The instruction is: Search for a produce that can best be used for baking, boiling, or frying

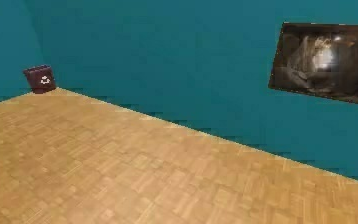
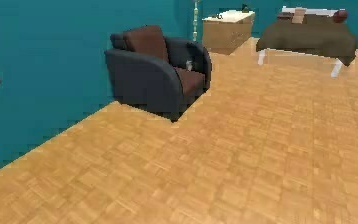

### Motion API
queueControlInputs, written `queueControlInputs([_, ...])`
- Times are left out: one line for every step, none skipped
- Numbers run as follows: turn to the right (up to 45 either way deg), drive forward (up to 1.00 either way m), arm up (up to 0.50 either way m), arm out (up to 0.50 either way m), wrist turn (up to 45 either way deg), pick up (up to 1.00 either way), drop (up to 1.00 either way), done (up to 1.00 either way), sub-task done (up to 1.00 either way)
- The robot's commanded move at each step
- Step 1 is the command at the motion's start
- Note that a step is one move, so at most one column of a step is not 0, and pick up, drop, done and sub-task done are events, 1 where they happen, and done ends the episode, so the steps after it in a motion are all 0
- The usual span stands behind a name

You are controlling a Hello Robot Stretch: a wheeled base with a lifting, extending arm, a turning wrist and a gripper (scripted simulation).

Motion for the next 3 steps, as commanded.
queueControlInputs([45.0,0.0,0.0,0.0,0.0,0.0,0.0,0.0,0.0])
queueControlInputs([45.0,0.0,0.0,0.0,0.0,0.0,0.0,0.0,0.0])
queueControlInputs([45.0,0.0,0.0,0.0,0.0,0.0,0.0,0.0,0.0])
